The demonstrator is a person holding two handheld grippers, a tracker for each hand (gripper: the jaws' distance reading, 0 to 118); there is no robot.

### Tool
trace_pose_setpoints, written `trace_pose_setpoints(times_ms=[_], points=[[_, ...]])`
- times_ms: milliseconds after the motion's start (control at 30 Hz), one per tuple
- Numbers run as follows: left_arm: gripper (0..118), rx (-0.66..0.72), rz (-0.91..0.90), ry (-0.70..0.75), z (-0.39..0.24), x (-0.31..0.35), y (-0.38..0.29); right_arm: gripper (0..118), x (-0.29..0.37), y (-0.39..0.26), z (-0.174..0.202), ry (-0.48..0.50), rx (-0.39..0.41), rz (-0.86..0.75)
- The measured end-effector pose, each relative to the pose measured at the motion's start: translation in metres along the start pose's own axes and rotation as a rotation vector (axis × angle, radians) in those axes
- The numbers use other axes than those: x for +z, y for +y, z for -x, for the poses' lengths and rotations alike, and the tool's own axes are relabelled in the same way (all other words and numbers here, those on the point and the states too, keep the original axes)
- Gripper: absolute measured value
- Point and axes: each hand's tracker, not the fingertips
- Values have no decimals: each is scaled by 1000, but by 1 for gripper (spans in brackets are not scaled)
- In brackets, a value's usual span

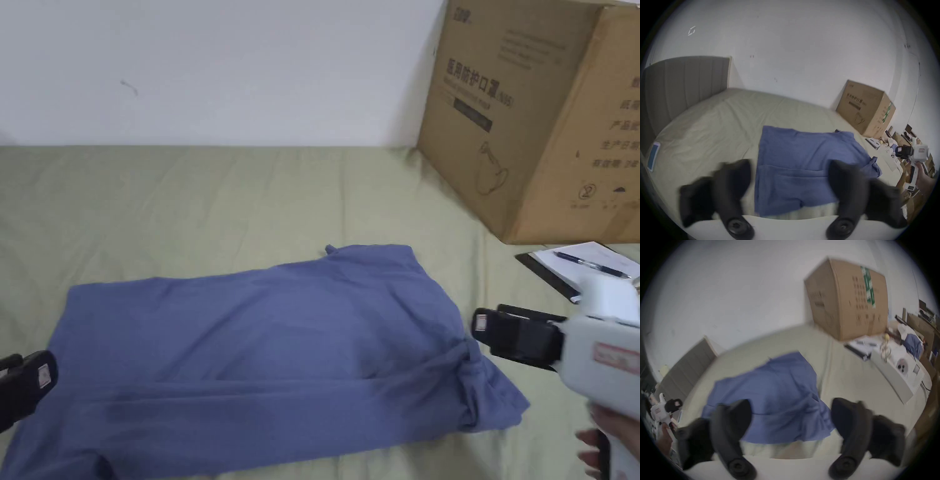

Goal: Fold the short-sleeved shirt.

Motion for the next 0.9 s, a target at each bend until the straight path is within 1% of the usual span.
trace_pose_setpoints(times_ms=[33,67,100,167,233,267,333,400,433,467,500,533,567,600,633,667,700,733,767,800,867,900], points=[[42,-43,-33,67,-7,18,-4,64,22,-7,12,32,2,-81],[12,-61,-56,113,-10,31,-8,34,37,-12,19,47,2,-125],[1,-59,-92,147,-12,47,-14,0,50,-18,28,37,0,-157],[0,17,-141,143,-12,78,-24,0,71,-34,41,13,-23,-216],[0,70,-111,128,-11,88,-26,0,82,-44,45,72,-39,-210],[0,50,-72,147,-11,90,-23,0,86,-48,48,91,-41,-198],[0,-17,57,227,-7,77,-9,0,87,-54,57,127,-28,-151],[0,-14,312,165,12,43,6,0,86,-57,59,207,-17,-119],[0,24,431,115,24,22,9,0,84,-55,63,244,-18,-106],[0,47,518,63,31,1,8,0,82,-56,65,276,-28,-88],[1,54,572,77,35,-14,4,0,82,-57,66,302,-35,-71],[11,57,609,107,41,-32,0,0,80,-58,68,313,-38,-60],[35,67,632,115,47,-47,-4,0,77,-58,66,299,-38,-63],[82,77,641,129,45,-53,-10,0,75,-59,67,300,-38,-55],[82,89,639,155,49,-65,-15,0,73,-59,68,305,-37,-38],[93,93,652,188,53,-78,-23,0,71,-60,68,306,-35,-28],[109,86,663,219,55,-87,-28,0,69,-60,67,308,-34,-22],[118,75,662,234,66,-103,-35,0,66,-60,66,309,-31,-13],[117,59,648,244,65,-111,-37,0,63,-60,66,311,-28,-2],[117,39,673,271,67,-121,-43,0,60,-61,66,310,-23,10],[117,-10,779,287,65,-136,-56,0,53,-61,66,300,-12,31],[117,-89,780,308,60,-140,-61,0,49,-61,66,294,-5,40]])
